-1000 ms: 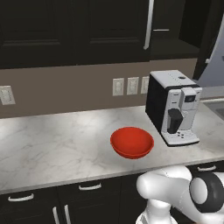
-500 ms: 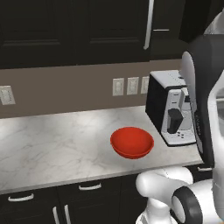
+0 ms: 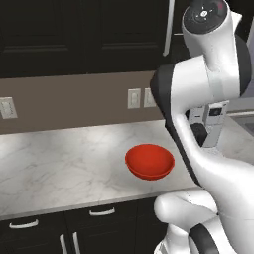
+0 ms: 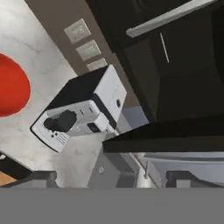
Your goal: Open the cabinet and setup a tea strainer by placing it in the bowl upright.
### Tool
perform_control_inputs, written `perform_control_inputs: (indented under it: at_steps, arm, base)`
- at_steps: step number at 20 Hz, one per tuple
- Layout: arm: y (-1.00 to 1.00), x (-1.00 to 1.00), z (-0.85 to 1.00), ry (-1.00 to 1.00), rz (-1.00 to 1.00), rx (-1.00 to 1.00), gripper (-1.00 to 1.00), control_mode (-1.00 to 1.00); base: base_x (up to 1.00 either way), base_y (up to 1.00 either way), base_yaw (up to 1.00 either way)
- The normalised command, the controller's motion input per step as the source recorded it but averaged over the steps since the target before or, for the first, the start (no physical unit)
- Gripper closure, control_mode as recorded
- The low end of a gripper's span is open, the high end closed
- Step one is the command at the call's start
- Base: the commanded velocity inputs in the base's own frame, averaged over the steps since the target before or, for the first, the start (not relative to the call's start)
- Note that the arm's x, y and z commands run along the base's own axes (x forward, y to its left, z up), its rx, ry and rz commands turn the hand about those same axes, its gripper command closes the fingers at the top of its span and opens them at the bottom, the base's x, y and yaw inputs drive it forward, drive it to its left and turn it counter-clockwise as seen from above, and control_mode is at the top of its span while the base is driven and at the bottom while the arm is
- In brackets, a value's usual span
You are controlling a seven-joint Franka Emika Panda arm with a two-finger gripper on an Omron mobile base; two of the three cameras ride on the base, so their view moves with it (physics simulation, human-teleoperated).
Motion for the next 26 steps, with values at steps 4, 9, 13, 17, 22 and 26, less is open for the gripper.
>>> perform_control_inputs:
  at_steps: [4, 9, 13, 17, 22, 26]
  arm:
    - [-0.09, 0.44, -0.56, 0.12, -0.18, -0.30, -1.00, -1.00]
    - [-0.38, 0.31, -0.17, 0.21, -0.28, -0.13, -1.00, -1.00]
    - [-0.54, 0.29, 0.00, 0.09, -0.28, -0.03, -1.00, -1.00]
    - [-0.01, 0.47, 0.00, 0.02, -0.17, -0.06, -1.00, -1.00]
    - [-0.02, 0.40, 0.00, 0.04, -0.09, -0.02, -1.00, -1.00]
    - [-0.31, 0.34, 0.00, 0.07, 0.00, 0.00, -1.00, -1.00]
  base:
    - [0.00, 0.00, 0.00]
    - [0.00, 0.00, 0.00]
    - [0.00, 0.00, 0.00]
    - [0.00, 0.00, 0.00]
    - [0.00, 0.00, 0.00]
    - [0.00, 0.00, 0.00]
